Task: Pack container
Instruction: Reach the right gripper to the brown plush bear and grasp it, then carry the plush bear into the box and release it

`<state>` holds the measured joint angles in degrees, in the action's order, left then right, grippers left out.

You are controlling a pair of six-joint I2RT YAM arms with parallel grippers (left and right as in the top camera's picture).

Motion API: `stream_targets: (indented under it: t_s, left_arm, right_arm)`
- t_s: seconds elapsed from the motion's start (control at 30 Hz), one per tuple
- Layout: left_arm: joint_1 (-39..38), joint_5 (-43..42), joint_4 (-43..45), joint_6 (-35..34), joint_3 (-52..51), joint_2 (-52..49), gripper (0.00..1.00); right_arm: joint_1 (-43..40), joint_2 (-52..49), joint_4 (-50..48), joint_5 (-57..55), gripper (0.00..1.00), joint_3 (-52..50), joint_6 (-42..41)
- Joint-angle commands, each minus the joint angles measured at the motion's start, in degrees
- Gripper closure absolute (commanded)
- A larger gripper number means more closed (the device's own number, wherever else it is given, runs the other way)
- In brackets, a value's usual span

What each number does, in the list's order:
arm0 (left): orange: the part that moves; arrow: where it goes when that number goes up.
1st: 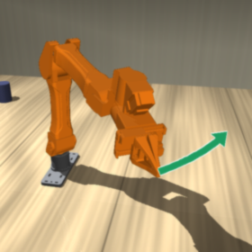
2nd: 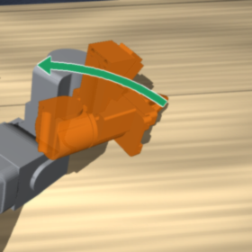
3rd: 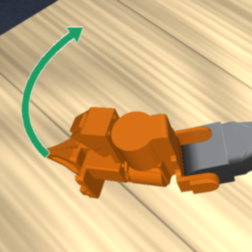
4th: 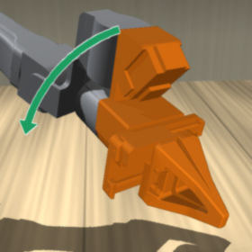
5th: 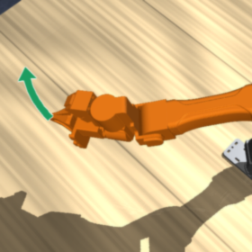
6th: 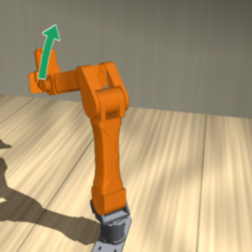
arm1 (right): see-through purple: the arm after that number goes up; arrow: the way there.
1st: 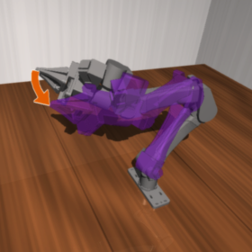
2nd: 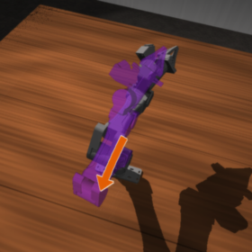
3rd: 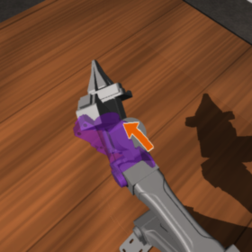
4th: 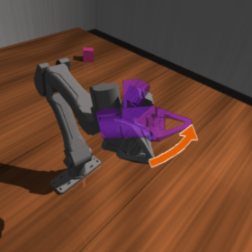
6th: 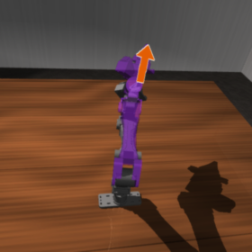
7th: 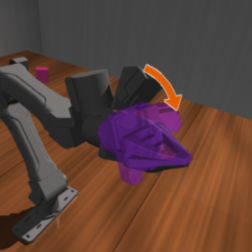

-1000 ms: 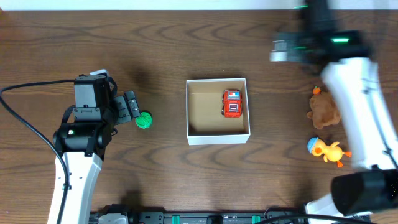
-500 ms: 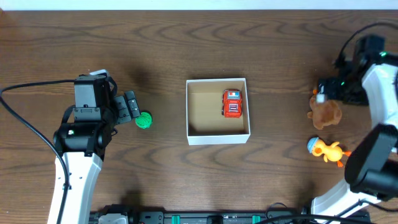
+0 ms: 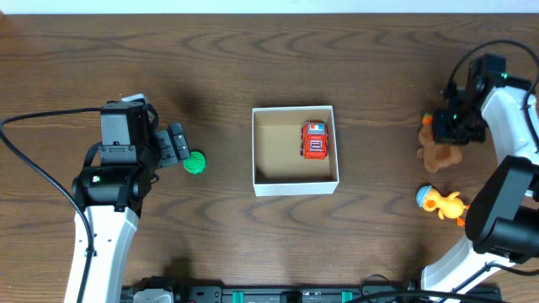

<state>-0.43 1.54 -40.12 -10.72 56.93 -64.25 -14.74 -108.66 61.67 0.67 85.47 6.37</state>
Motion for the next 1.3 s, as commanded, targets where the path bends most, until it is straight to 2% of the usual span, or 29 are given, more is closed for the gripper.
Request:
stream_targets:
  t_s: [0.0, 0.17, 0.3, 0.5, 0.7, 0.9, 1.27]
  left_arm:
    - [0.2, 0.4, -0.1, -0.6, 1.3, -0.1, 0.02]
    - [0.2, 0.4, -0.1, -0.6, 1.3, -0.1, 0.02]
    - [0.2, 0.4, -0.1, -0.6, 1.3, -0.1, 0.02]
    - [0.2, 0.4, -0.1, -0.6, 1.3, -0.1, 0.02]
    - [0.2, 0.4, -0.1, -0.6, 1.3, -0.1, 0.02]
    - [0.2, 0.4, -0.2, -0.6, 1.3, -0.1, 0.02]
    - [0.2, 0.4, -0.2, -0.6, 1.3, -0.1, 0.02]
  right_arm:
    - [2.2, 6.6, 1.2, 2.6, 0.99, 9.2, -3.7]
    - [8.5, 13.0, -1.1, 11.5, 0.99, 15.0, -9.4]
    - [18.2, 15.8, -3.3, 12.0, 0.99, 15.0, -15.1]
    - [34.1, 13.5, -3.4, 11.5, 0.99, 14.8, -19.4]
    - [45.3, 7.7, -2.7, 8.3, 0.99, 14.8, -32.4]
    - [49.2, 1.6, -1.9, 6.8, 0.99, 14.8, -40.7]
    - [48.2, -9.8, -4.1, 5.5, 0.99, 14.8, -39.7]
